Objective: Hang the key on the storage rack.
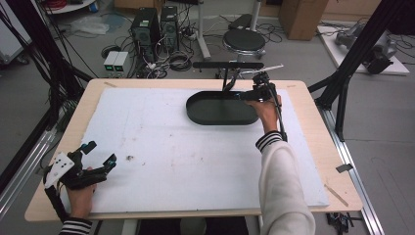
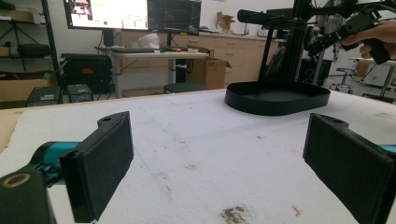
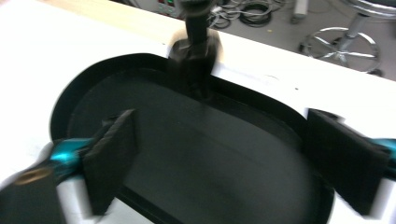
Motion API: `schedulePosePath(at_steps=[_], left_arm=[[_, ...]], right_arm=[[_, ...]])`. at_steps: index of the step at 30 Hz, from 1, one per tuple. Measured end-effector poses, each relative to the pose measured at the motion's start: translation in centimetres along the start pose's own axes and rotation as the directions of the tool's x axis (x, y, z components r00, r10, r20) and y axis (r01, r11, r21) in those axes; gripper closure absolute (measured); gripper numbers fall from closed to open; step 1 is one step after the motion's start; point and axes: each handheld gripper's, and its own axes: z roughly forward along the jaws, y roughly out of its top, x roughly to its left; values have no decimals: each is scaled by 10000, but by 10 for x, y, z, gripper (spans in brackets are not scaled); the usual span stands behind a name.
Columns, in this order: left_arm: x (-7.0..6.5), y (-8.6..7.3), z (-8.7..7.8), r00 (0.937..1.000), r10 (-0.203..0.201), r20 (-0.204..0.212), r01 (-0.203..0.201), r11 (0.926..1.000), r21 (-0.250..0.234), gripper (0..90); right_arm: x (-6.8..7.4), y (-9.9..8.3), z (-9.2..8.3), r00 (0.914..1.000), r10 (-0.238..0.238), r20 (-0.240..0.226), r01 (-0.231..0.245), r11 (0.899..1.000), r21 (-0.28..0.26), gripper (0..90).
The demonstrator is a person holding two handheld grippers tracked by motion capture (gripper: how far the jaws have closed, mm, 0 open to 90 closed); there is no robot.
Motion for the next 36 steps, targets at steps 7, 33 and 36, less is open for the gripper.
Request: schedulePosePath(at_steps=[7, 33, 36], left_arm=[[0, 0, 0, 10000, 11, 3, -11, 10000, 12, 90], [-2, 0, 0, 9998, 185, -19, -185, 9998, 40, 90], [-2, 0, 0, 9998, 196, -23, -196, 9998, 44, 90]], right_arm=[[11, 0, -23, 9975, -493, -513, 451, 9958, -802, 4], [9, -134, -125, 9540, -2284, -1944, 1164, 8793, -4618, 4], [6, -155, -125, 9591, -2131, -1862, 1011, 8726, -4778, 4]])
